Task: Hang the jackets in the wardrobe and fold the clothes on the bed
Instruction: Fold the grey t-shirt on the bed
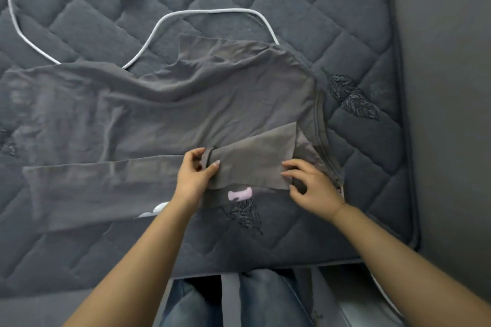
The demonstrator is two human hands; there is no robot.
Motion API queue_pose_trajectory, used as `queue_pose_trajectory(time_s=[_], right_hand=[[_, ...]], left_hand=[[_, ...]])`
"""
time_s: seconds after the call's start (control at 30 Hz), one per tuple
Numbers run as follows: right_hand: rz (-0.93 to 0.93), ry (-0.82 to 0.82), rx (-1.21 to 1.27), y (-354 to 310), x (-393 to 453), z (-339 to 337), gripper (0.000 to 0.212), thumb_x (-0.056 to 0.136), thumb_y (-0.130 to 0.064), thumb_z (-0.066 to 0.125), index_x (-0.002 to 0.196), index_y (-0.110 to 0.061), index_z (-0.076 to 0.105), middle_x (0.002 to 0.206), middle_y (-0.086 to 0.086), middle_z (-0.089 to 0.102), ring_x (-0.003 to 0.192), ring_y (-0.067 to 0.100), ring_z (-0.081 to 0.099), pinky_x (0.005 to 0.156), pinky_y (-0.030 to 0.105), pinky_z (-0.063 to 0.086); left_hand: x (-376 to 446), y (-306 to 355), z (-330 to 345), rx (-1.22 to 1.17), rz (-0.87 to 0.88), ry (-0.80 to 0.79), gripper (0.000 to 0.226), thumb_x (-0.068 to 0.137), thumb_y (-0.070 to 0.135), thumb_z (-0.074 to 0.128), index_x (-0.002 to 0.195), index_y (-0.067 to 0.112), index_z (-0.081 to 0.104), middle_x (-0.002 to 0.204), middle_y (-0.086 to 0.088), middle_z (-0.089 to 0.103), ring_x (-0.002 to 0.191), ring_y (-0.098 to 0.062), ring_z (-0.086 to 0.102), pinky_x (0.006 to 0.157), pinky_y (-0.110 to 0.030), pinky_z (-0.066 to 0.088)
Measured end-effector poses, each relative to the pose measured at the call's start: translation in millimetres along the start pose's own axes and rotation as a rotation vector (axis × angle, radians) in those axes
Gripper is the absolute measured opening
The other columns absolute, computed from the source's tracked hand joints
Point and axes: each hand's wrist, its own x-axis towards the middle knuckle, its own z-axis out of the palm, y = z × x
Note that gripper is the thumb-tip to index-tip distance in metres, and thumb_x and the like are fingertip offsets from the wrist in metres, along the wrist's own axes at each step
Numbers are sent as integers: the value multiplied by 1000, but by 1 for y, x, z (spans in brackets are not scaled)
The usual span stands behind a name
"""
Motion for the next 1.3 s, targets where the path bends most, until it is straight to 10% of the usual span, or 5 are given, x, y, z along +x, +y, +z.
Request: queue_pose_trajectory(time_s=[0.3, 0.63, 0.9, 1.07, 1.3], right_hand=[[243, 565, 74, 7, -29, -1, 19, 83, 2, 67, 100, -4, 71, 102, 7, 59, 93, 24, 61, 83, 37, 53], [376, 289, -318, 37, -18, -11, 8, 88, -19, 68, 83, -13, 68, 86, 2, 64, 88, 25, 56, 81, 36, 37], [165, 361, -53, -16, 66, -53, 16, 80, 1, 66, 95, -6, 69, 95, 9, 64, 94, 29, 57, 83, 28, 40], [-73, 268, -105, -72, 185, -80, 21, 84, 4, 59, 101, -2, 69, 105, 15, 65, 103, 35, 57, 94, 35, 39], [-37, -28, -457, -125, 309, -51, 54, 89, -28, 64, 138, -18, 44, 142, 6, 38, 131, 27, 34, 107, 39, 31]], left_hand=[[-21, -1, 23, 829, 486, 253, 75, 74, 17, 78, 141, 17, 44, 133, -15, 44, 119, -38, 43, 97, -51, 35], [22, -23, 76, 1448, 823, -307, 68, 97, 63, 18, 148, 41, -22, 156, 2, -36, 143, -20, -35, 114, -49, -20], [37, 64, 38, 711, 767, -88, 29, 94, 21, 62, 122, 17, 64, 130, -1, 60, 120, -24, 54, 101, -42, 41], [96, 134, -20, 712, 606, 340, 25, 90, 17, 63, 116, 15, 65, 120, -10, 60, 114, -32, 53, 96, -46, 41], [154, 145, -107, 1056, 489, 179, 42, 85, 33, 71, 125, 28, 61, 130, -4, 53, 124, -27, 46, 102, -39, 26]])
